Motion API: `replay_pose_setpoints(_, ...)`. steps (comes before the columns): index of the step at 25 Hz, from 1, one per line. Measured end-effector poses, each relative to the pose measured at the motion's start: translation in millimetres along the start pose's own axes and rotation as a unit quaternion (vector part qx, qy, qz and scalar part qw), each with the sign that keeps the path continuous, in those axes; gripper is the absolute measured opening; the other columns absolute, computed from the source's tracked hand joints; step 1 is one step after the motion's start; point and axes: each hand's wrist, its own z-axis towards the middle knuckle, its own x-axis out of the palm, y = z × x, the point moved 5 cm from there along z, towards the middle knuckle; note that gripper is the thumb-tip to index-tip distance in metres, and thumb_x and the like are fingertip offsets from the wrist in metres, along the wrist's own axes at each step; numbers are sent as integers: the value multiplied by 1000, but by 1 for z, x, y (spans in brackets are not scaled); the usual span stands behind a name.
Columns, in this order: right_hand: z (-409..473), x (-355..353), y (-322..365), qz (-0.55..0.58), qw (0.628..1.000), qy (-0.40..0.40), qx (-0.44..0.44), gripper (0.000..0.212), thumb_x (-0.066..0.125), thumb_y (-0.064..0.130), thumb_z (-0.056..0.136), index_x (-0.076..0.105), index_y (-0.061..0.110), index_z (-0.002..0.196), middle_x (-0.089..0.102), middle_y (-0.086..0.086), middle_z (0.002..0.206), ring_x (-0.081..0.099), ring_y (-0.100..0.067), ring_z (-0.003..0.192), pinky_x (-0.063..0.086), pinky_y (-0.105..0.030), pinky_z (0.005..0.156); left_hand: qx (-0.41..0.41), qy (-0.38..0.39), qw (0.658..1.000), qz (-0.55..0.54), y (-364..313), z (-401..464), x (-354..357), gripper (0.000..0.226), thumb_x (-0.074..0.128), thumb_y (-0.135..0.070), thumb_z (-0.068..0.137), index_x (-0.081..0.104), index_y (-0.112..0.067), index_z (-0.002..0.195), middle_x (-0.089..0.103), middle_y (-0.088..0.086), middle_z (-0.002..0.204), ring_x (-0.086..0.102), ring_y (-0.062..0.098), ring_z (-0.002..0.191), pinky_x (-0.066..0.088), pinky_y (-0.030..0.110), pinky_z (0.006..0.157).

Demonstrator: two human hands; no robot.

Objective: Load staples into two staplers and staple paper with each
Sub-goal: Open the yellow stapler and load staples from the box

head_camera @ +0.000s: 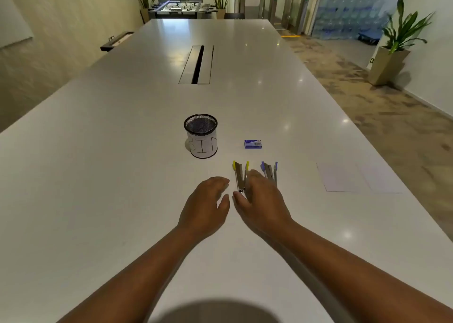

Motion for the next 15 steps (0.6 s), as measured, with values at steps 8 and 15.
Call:
replay_pose_setpoints(8, 21, 10, -4, -13, 997, 3, 74, 13, 60, 21, 94, 54, 16, 84, 55, 4, 67, 49, -11, 59, 45, -33, 57, -24, -14, 999, -41, 1, 5, -3, 45, 56, -19, 98, 53, -21, 143, 53, -6, 146, 51, 4, 130, 37, 11, 103)
replay_pose_setpoints(15, 7, 0, -19, 240, 956, -25, 165, 29, 68, 11, 92, 69, 14, 120, 70, 9, 90, 67, -2, 81, 55, -16, 79, -157, 15, 969, -190, 9, 16, -1, 57, 50, -23, 102, 32, -27, 156, 47, -19, 140, 51, 1, 122, 39, 12, 98)
